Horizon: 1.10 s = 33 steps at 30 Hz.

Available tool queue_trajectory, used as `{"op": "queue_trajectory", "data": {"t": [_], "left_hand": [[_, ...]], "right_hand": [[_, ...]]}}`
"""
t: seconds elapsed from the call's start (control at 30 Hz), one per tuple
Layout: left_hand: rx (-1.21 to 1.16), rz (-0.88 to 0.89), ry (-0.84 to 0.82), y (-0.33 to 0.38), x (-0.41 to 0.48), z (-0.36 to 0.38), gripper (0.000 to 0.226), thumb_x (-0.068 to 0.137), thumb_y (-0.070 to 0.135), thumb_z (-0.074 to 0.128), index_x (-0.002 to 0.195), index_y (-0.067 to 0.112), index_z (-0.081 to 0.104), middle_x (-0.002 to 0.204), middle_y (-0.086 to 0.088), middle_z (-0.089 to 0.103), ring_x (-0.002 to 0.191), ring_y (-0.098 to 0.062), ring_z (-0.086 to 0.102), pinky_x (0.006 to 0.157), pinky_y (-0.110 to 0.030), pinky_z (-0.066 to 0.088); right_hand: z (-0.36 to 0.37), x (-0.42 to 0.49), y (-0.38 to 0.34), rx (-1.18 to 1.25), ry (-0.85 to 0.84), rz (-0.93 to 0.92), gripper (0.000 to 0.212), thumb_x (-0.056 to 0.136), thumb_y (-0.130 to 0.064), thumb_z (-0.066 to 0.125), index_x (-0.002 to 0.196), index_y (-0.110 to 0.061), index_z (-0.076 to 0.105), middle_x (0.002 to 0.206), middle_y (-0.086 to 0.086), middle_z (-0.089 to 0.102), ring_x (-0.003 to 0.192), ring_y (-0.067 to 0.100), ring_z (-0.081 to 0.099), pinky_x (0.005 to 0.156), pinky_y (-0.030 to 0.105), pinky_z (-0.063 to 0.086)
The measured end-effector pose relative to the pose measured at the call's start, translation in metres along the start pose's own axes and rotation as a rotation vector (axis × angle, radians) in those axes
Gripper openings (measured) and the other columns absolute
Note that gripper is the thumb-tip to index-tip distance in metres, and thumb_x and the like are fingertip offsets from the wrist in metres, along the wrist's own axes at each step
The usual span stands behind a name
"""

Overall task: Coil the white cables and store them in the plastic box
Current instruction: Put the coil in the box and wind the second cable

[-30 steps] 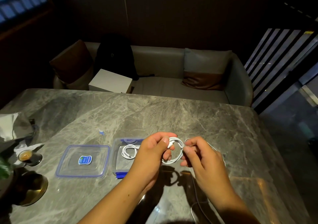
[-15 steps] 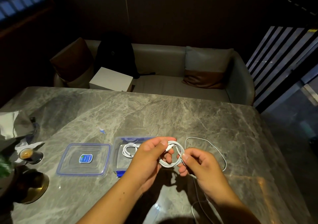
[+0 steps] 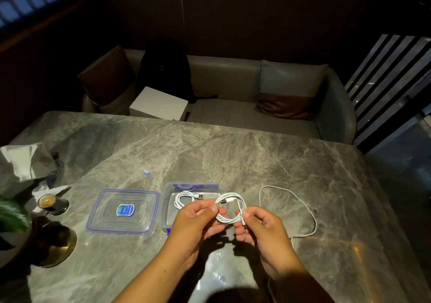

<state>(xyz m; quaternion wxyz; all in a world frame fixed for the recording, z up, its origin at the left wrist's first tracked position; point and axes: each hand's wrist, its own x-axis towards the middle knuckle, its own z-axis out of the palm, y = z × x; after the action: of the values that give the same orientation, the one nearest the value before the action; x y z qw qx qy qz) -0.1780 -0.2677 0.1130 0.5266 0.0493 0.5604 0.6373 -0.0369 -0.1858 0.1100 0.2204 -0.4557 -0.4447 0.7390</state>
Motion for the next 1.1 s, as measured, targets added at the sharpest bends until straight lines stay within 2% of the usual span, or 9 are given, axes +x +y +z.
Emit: {"op": "queue_trajectory", "data": {"t": [0.17, 0.4, 0.57, 0.67, 0.77, 0.9, 0.97, 1.03, 1.1], "left_hand": [[-0.007, -0.019, 0.122, -0.007, 0.017, -0.026, 0.006, 0.094, 0.001, 0.060, 0.095, -0.001, 0.065, 0.078, -0.015, 0.073, 0.069, -0.022, 0.072, 0.058, -0.027, 0.060], [0.158, 0.023, 0.212, -0.003, 0.057, -0.051, 0.007, 0.093, 0.006, 0.064, 0.090, 0.007, 0.070, 0.078, -0.008, 0.074, 0.067, -0.015, 0.071, 0.058, -0.025, 0.056], [0.225, 0.018, 0.300, -0.006, 0.093, -0.061, 0.013, 0.093, 0.003, 0.061, 0.087, 0.008, 0.071, 0.078, -0.010, 0.073, 0.058, -0.012, 0.065, 0.049, -0.020, 0.051], [0.212, -0.026, 0.350, -0.013, 0.113, -0.068, 0.014, 0.093, -0.001, 0.059, 0.089, 0.005, 0.071, 0.079, -0.013, 0.071, 0.058, -0.014, 0.063, 0.047, -0.020, 0.051], [0.227, -0.057, 0.378, -0.022, 0.129, -0.073, 0.015, 0.095, -0.002, 0.058, 0.091, 0.004, 0.071, 0.068, -0.010, 0.068, 0.049, -0.013, 0.058, 0.045, -0.021, 0.049], [0.251, -0.068, 0.407, -0.034, 0.147, -0.079, 0.014, 0.095, -0.001, 0.058, 0.092, 0.004, 0.071, 0.064, -0.011, 0.065, 0.049, -0.017, 0.053, 0.048, -0.025, 0.045], [0.249, -0.076, 0.435, -0.039, 0.156, -0.082, 0.015, 0.092, -0.004, 0.058, 0.087, 0.003, 0.070, 0.064, -0.012, 0.065, 0.050, -0.018, 0.054, 0.048, -0.025, 0.046], [0.237, -0.089, 0.457, -0.044, 0.163, -0.084, 0.014, 0.090, -0.006, 0.060, 0.082, 0.001, 0.069, 0.060, -0.013, 0.063, 0.049, -0.018, 0.053, 0.049, -0.025, 0.046], [0.255, -0.087, 0.467, -0.049, 0.168, -0.085, 0.013, 0.088, -0.005, 0.063, 0.079, 0.003, 0.069, 0.060, -0.012, 0.062, 0.051, -0.018, 0.053, 0.052, -0.026, 0.047]], "right_hand": [[0.023, 0.020, 0.020, -0.013, 0.011, 0.106, 0.020, 0.100, -0.006, 0.052, 0.090, 0.000, 0.068, 0.066, 0.009, 0.064, 0.054, 0.013, 0.059, 0.055, 0.023, 0.053], [0.060, 0.063, 0.044, 0.111, 0.145, 0.310, 0.015, 0.100, -0.014, 0.056, 0.101, -0.004, 0.066, 0.079, 0.012, 0.070, 0.063, 0.016, 0.067, 0.058, 0.025, 0.057], [0.080, 0.097, 0.061, 0.142, 0.241, 0.395, 0.010, 0.100, -0.014, 0.055, 0.097, -0.006, 0.061, 0.081, 0.012, 0.069, 0.065, 0.016, 0.067, 0.048, 0.023, 0.055], [0.085, 0.116, 0.069, 0.010, 0.272, 0.384, 0.011, 0.100, -0.013, 0.056, 0.091, -0.006, 0.059, 0.077, 0.014, 0.067, 0.056, 0.016, 0.061, 0.044, 0.024, 0.052], [0.083, 0.135, 0.076, -0.272, 0.282, 0.361, 0.020, 0.097, -0.015, 0.056, 0.078, -0.009, 0.057, 0.067, 0.016, 0.063, 0.049, 0.022, 0.052, 0.047, 0.027, 0.045], [0.083, 0.157, 0.088, -0.498, 0.291, 0.327, 0.022, 0.089, -0.020, 0.062, 0.069, -0.016, 0.057, 0.076, 0.014, 0.067, 0.066, 0.027, 0.060, 0.069, 0.041, 0.055], [0.085, 0.163, 0.089, -0.566, 0.287, 0.298, 0.021, 0.091, -0.020, 0.061, 0.071, -0.016, 0.055, 0.081, 0.011, 0.065, 0.079, 0.030, 0.064, 0.080, 0.038, 0.054], [0.084, 0.171, 0.096, -0.589, 0.283, 0.305, 0.013, 0.093, -0.021, 0.059, 0.082, -0.013, 0.059, 0.084, 0.011, 0.064, 0.088, 0.033, 0.067, 0.082, 0.037, 0.053], [0.080, 0.183, 0.116, -0.562, 0.264, 0.348, 0.014, 0.089, -0.025, 0.058, 0.084, -0.013, 0.060, 0.084, 0.016, 0.066, 0.080, 0.033, 0.066, 0.071, 0.037, 0.052]]}}
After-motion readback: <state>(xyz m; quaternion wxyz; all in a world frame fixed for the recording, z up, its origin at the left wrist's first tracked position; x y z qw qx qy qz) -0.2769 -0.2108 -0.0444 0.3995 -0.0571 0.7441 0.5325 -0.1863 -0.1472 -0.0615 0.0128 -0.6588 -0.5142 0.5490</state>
